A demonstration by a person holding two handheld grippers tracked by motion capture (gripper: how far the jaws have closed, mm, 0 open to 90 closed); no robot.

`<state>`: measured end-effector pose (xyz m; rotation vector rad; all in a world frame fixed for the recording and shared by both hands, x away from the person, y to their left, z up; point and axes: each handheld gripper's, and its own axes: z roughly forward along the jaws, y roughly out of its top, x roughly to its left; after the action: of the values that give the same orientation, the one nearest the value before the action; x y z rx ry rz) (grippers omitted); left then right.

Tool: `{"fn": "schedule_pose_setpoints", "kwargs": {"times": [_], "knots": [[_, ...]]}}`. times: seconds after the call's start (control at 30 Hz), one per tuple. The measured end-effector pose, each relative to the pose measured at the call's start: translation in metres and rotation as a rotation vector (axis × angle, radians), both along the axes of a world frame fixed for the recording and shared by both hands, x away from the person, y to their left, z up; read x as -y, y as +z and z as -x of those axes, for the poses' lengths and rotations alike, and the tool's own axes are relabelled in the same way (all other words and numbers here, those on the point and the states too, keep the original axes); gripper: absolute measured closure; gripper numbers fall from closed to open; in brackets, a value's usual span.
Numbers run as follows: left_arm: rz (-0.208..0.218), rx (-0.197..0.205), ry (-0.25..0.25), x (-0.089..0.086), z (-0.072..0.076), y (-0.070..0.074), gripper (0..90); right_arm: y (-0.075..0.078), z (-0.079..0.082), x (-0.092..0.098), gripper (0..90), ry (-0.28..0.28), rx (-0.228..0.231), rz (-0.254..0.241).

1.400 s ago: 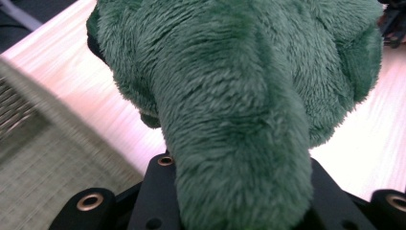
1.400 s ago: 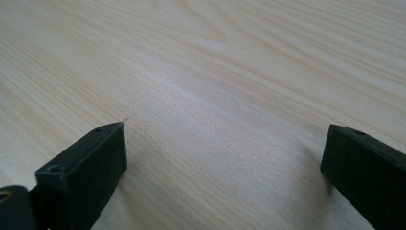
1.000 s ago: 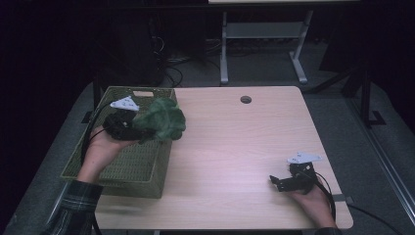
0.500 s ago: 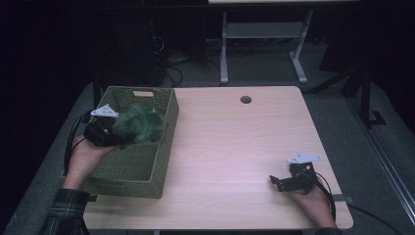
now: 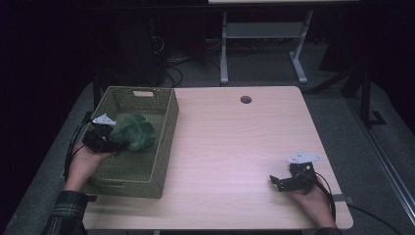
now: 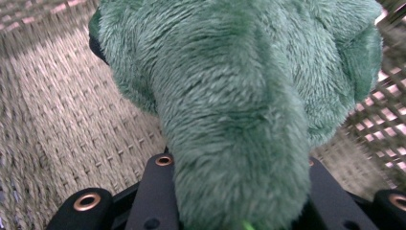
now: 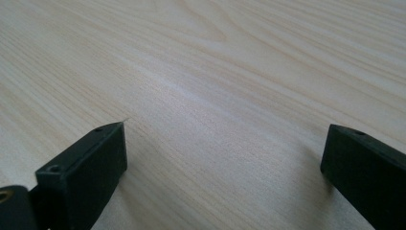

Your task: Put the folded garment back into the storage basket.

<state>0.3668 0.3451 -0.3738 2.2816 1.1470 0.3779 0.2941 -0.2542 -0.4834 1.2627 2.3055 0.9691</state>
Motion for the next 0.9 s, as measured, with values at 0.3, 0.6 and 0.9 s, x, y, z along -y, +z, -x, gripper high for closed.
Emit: {"fn": "schedule_pose_setpoints", "kwargs": {"times": [0.3, 0.6, 0.9], "knots": [[-0.052, -0.066, -0.011, 0.001, -0.007, -0.022, 66.8, 0.0, 0.0, 0.0, 1.6, 0.0, -0.001, 0.0], [-0.042, -0.123, -0.013, 0.0, -0.011, -0.03, 54.8, 0.0, 0.0, 0.0, 1.6, 0.0, -0.002, -0.001], [-0.022, -0.11, -0.002, -0.004, -0.01, -0.03, 19.1, 0.0, 0.0, 0.0, 1.6, 0.0, -0.002, -0.001]]}}
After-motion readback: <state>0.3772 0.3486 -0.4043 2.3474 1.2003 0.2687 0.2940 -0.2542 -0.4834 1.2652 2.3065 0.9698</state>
